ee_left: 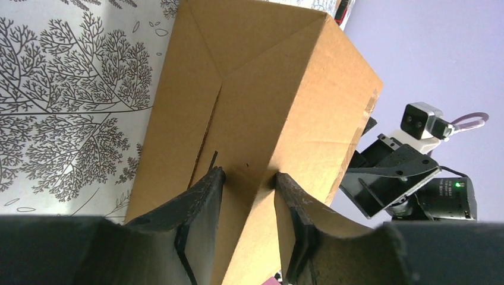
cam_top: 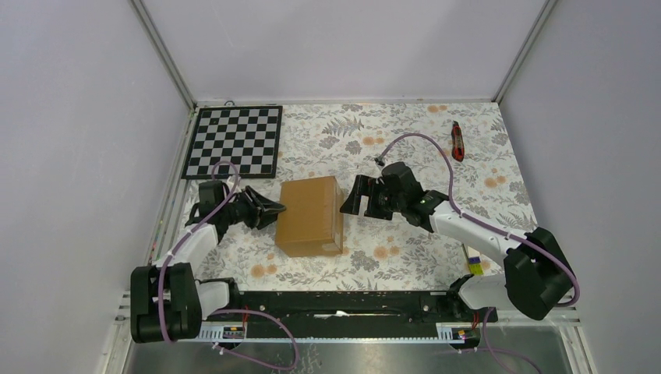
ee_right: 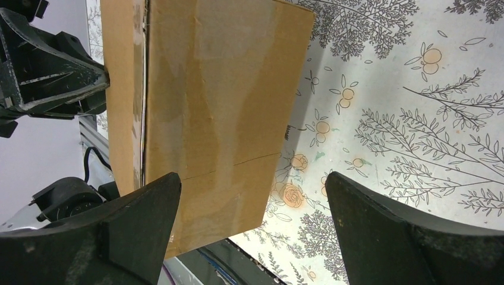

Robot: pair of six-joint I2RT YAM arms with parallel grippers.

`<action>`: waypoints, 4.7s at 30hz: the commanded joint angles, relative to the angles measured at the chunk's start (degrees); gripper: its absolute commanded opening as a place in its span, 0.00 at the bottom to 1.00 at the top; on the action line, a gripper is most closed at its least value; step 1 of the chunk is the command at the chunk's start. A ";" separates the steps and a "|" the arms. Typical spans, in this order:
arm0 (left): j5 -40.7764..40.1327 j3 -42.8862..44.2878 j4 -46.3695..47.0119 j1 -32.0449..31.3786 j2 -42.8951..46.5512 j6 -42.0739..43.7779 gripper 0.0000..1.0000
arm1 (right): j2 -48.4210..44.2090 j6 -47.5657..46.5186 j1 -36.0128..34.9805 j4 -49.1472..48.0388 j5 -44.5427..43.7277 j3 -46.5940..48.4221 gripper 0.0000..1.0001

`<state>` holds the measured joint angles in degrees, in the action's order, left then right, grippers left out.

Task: Unpack the express box
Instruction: Adjust the express box at the center of the board, then pick up the knife from the center of the board.

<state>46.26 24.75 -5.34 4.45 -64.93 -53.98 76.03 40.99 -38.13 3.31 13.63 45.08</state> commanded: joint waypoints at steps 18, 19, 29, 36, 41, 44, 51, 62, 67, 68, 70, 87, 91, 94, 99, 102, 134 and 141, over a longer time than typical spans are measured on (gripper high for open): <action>-14.54 2.93 -12.84 4.63 -8.32 9.96 0.45 | 0.19 -0.58 -0.86 -1.47 -1.98 5.12 0.99; -14.44 3.24 -12.85 4.46 -8.15 10.21 0.47 | 0.60 -0.64 -0.88 -1.66 -2.02 5.37 0.99; -17.84 7.98 -15.37 -7.60 -3.75 7.39 0.52 | 4.77 -2.21 -0.85 1.41 -8.31 9.75 0.99; -24.31 5.66 -14.25 -19.29 2.37 -3.52 0.52 | 5.98 -5.63 2.58 8.69 -17.23 13.29 0.99; -27.08 3.63 -10.37 -29.21 4.12 -10.08 0.52 | 5.08 -7.73 8.19 10.88 -19.14 14.59 0.99; -26.57 4.38 -8.91 -32.82 3.40 -10.73 0.52 | 6.01 -9.18 11.95 11.90 -20.68 16.39 0.99; -22.55 9.10 -8.96 -35.21 1.71 -2.62 0.62 | 14.28 -11.13 27.18 11.17 -18.77 23.49 0.99; -21.30 16.71 -15.56 -31.97 5.74 12.74 0.83 | 36.94 -18.99 42.16 18.72 -24.61 44.85 0.99; -23.40 19.17 -19.12 -31.55 8.85 16.22 0.90 | 44.32 -23.06 43.09 21.09 -28.32 52.31 0.99; -23.55 19.33 -19.58 -31.40 9.33 16.56 0.91 | 45.32 -23.48 43.24 21.54 -28.82 53.42 0.99; -23.10 19.70 -20.23 -30.97 9.87 17.17 0.92 | 47.12 -23.99 43.69 21.66 -28.82 55.05 0.99; -21.94 26.24 -26.78 -28.38 11.80 21.24 0.99 | 56.12 -27.93 44.39 23.05 -25.30 61.20 0.70; -21.62 27.92 -27.79 -28.10 11.80 21.27 0.99 | 56.63 -27.02 44.37 23.02 -23.78 60.70 0.57; -21.62 29.44 -28.63 -27.92 11.80 21.37 0.99 | 56.70 -26.40 44.37 23.05 -23.47 59.78 0.44; -20.96 31.21 -28.80 -27.56 11.82 20.61 0.99 | 54.26 -24.77 44.38 22.38 -23.72 56.51 0.16; -21.02 32.65 -29.46 -27.48 11.24 20.49 0.99 | 50.93 -24.28 44.28 21.29 -23.34 52.51 0.11; -19.70 42.18 -23.74 -27.21 1.09 16.28 0.99 | 10.04 -19.37 26.92 27.76 -23.50 33.45 0.00; -16.86 44.39 -20.00 -26.95 -1.70 13.95 0.99 | 2.33 -19.56 21.32 29.03 -17.45 35.06 0.00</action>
<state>26.55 65.73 -31.03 -22.94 -65.19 -38.28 83.94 20.88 -14.68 31.86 -7.81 77.12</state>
